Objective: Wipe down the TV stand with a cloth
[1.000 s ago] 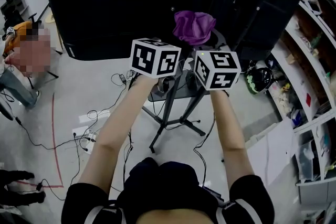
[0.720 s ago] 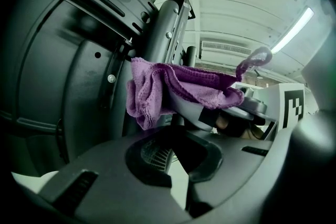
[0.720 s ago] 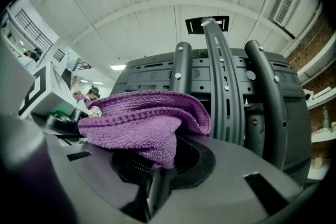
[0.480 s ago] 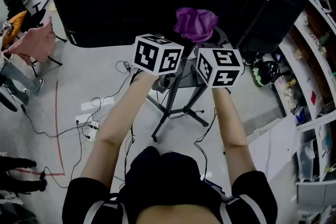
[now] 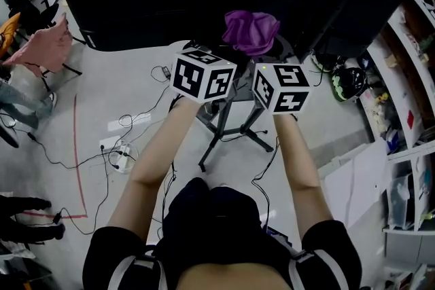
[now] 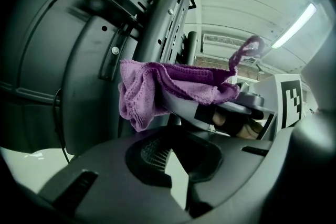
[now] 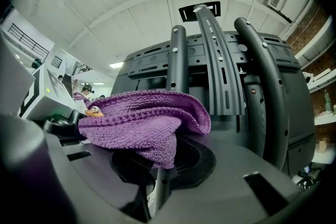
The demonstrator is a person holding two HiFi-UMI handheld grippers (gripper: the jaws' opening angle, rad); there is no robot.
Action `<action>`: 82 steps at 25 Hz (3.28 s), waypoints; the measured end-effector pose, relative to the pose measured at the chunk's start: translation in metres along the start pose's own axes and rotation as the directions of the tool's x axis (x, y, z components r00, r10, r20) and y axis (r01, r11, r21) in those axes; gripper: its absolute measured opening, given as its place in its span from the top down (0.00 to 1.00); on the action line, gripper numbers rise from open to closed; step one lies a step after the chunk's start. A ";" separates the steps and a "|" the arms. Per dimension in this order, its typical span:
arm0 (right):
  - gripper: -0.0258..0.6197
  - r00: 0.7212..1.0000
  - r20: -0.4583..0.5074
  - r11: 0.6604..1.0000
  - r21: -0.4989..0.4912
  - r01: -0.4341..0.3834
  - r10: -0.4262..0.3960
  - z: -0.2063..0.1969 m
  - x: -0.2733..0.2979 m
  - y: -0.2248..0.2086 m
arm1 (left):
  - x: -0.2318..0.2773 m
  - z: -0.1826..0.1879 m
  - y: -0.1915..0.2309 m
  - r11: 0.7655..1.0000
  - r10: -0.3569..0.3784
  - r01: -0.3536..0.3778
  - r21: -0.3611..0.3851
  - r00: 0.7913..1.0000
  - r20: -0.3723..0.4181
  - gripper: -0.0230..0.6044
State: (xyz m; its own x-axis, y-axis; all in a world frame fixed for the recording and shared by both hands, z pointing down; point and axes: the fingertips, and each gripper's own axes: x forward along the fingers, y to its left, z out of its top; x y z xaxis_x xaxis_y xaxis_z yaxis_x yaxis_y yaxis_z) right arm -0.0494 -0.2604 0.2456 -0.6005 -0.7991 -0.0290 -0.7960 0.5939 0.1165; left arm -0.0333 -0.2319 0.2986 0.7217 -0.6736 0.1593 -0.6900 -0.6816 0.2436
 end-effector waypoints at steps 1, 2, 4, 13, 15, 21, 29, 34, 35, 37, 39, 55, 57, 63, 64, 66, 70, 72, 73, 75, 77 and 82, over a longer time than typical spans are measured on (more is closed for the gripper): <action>0.86 1.000 -0.004 1.000 -0.004 0.001 -0.001 -0.003 0.000 0.001 | 0.000 -0.004 0.001 1.000 0.002 -0.002 -0.003 1.000 -0.004 0.95; 0.86 1.000 -0.008 1.000 -0.007 0.002 -0.002 -0.007 -0.001 0.001 | 0.000 -0.007 0.001 1.000 0.002 -0.002 -0.007 1.000 -0.008 0.95; 0.86 1.000 -0.015 1.000 -0.010 0.002 -0.002 -0.013 -0.001 0.003 | 0.001 -0.013 0.002 1.000 0.000 0.000 -0.018 1.000 -0.010 0.95; 0.86 0.999 -0.036 1.000 0.007 0.012 -0.012 -0.043 -0.005 0.006 | 0.005 -0.044 0.005 0.998 -0.015 0.014 -0.054 0.999 -0.033 0.95; 0.86 0.999 -0.045 1.000 0.020 0.015 -0.014 -0.052 -0.006 0.004 | 0.007 -0.052 0.006 0.998 -0.012 0.010 -0.060 0.999 -0.035 0.95; 0.86 0.996 -0.088 0.998 0.057 0.021 -0.016 -0.081 -0.008 0.000 | 0.017 -0.077 0.005 0.996 -0.023 0.017 -0.089 0.998 -0.064 0.95; 0.86 0.990 -0.142 0.996 0.086 0.025 -0.013 -0.115 -0.011 0.002 | 0.022 -0.109 0.008 0.988 -0.033 0.018 -0.155 0.995 -0.099 0.95; 0.86 0.987 -0.161 0.994 0.101 0.033 -0.017 -0.134 -0.012 0.003 | 0.023 -0.129 0.014 0.981 -0.038 0.013 -0.196 0.992 -0.123 0.95; 0.86 0.986 -0.164 0.994 0.102 0.035 -0.018 -0.137 -0.012 0.004 | 0.023 -0.133 0.015 0.980 -0.036 0.009 -0.199 0.991 -0.128 0.95; 0.86 0.984 -0.179 0.993 0.108 0.039 -0.019 -0.147 -0.013 0.003 | 0.025 -0.141 0.017 0.978 -0.036 0.007 -0.210 0.990 -0.138 0.95; 0.86 0.979 -0.201 0.992 0.118 0.042 -0.017 -0.160 -0.013 0.004 | 0.026 -0.151 0.019 0.977 -0.037 0.003 -0.215 0.987 -0.155 0.95; 0.86 0.946 -0.325 0.986 0.160 0.045 0.010 -0.247 -0.019 0.012 | 0.038 -0.234 0.030 0.951 -0.051 -0.036 -0.308 0.962 -0.268 0.95; 0.86 0.944 -0.329 0.986 0.164 0.043 0.013 -0.255 -0.020 0.012 | 0.039 -0.244 0.032 0.946 -0.050 -0.045 -0.320 0.958 -0.282 0.95; 0.86 0.924 -0.382 0.983 0.175 0.049 0.022 -0.288 -0.021 0.016 | 0.045 -0.270 0.038 0.938 -0.059 -0.054 -0.341 0.949 -0.311 0.95; 0.86 0.922 -0.386 0.983 0.175 0.047 0.025 -0.293 -0.022 0.017 | 0.046 -0.275 0.039 0.936 -0.059 -0.057 -0.347 0.947 -0.315 0.95; 0.86 0.917 -0.397 0.984 0.173 0.042 0.031 -0.303 -0.021 0.018 | 0.048 -0.284 0.043 0.931 -0.062 -0.062 -0.360 0.945 -0.322 0.95; 0.86 0.903 -0.429 0.984 0.172 0.040 0.038 -0.326 -0.021 0.021 | 0.053 -0.305 0.051 0.928 -0.064 -0.071 -0.366 0.937 -0.344 0.95; 0.86 0.896 -0.443 0.984 0.173 0.042 0.040 -0.337 -0.022 0.022 | 0.055 -0.315 0.053 0.925 -0.064 -0.078 -0.371 0.933 -0.355 0.95; 0.86 0.892 -0.450 0.984 0.175 0.043 0.040 -0.343 -0.023 0.022 | 0.055 -0.321 0.054 0.923 -0.065 -0.081 -0.376 0.931 -0.360 0.95; 0.86 0.886 -0.463 0.983 0.177 0.045 0.042 -0.354 -0.025 0.024 | 0.057 -0.332 0.056 0.920 -0.067 -0.086 -0.383 0.927 -0.370 0.95; 0.86 0.878 -0.476 0.984 0.175 0.044 0.045 -0.365 -0.025 0.025 | 0.060 -0.343 0.059 0.920 -0.067 -0.089 -0.382 0.924 -0.377 0.95; 0.86 0.853 -0.518 0.982 0.185 0.045 0.058 -0.397 -0.028 0.022 | 0.072 -0.369 0.064 0.924 -0.077 -0.083 -0.374 0.916 -0.394 0.95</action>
State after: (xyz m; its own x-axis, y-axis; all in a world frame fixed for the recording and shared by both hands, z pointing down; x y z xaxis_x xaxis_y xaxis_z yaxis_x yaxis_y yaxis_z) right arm -0.0198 -0.2618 0.6430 -0.5195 -0.6954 0.4964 -0.8227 0.5641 -0.0707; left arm -0.0051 -0.2184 0.6788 0.7361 -0.4522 0.5037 -0.6766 -0.4672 0.5692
